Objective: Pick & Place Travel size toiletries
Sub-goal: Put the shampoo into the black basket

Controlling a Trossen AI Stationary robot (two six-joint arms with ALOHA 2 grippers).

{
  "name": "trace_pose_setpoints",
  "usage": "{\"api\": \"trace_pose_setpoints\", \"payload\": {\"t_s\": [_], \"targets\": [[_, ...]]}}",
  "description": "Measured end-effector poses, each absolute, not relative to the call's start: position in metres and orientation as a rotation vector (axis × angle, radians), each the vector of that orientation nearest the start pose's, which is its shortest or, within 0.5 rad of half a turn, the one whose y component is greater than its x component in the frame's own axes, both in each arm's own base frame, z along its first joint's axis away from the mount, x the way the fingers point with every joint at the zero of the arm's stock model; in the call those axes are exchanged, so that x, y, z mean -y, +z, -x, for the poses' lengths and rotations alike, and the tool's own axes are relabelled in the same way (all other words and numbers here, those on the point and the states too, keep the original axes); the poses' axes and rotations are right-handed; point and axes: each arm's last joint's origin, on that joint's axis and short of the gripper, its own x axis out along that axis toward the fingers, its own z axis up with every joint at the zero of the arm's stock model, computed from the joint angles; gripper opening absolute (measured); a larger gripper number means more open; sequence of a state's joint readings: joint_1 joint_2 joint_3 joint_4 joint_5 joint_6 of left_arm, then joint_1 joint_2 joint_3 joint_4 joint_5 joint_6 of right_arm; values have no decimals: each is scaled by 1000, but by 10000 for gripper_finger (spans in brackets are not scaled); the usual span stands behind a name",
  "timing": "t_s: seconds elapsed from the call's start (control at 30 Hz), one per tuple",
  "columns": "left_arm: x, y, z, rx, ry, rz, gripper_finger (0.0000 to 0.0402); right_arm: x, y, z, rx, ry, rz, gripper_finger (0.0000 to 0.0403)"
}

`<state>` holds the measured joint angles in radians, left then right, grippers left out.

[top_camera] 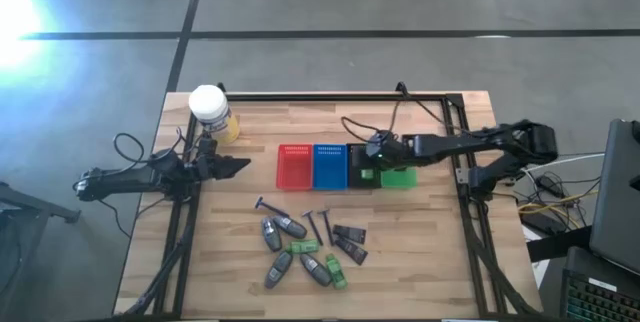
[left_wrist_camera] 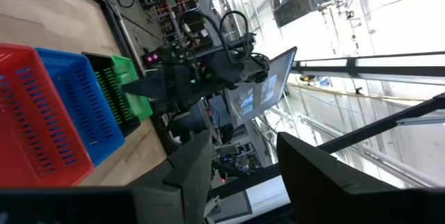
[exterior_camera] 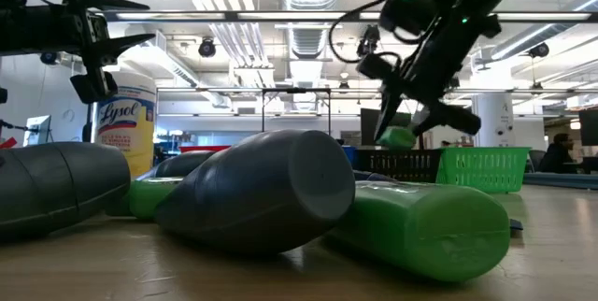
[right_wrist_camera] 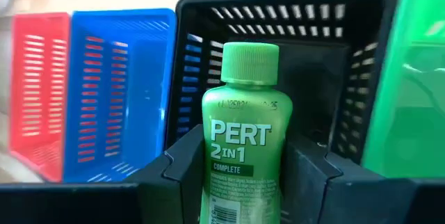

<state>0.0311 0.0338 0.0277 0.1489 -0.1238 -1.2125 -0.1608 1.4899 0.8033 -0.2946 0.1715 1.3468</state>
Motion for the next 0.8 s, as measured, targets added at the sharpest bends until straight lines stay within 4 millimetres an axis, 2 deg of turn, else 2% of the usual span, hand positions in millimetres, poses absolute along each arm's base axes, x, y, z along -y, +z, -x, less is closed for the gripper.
{"api": "trace_pose_setpoints", "payload": {"t_s": [0.13,0.27,0.4,0.53,0.67,0.8], "targets": [[-7,185,-97,219,49,1214,168,54,174,-290,-652,-924,-1172,161],[-7,185,-97,219,49,1214,168,57,178,-302,-678,-921,-1120,197],[-7,185,-97,218,49,1214,168,59,182,-307,-767,-983,-1050,240],[-7,185,-97,218,48,1211,168,58,198,-306,-827,-1027,-949,280],[-7,185,-97,217,47,1215,168,41,230,-316,-841,-904,-904,309],[-7,184,-97,214,50,1197,168,6,249,-325,-907,-754,-975,320]]}}
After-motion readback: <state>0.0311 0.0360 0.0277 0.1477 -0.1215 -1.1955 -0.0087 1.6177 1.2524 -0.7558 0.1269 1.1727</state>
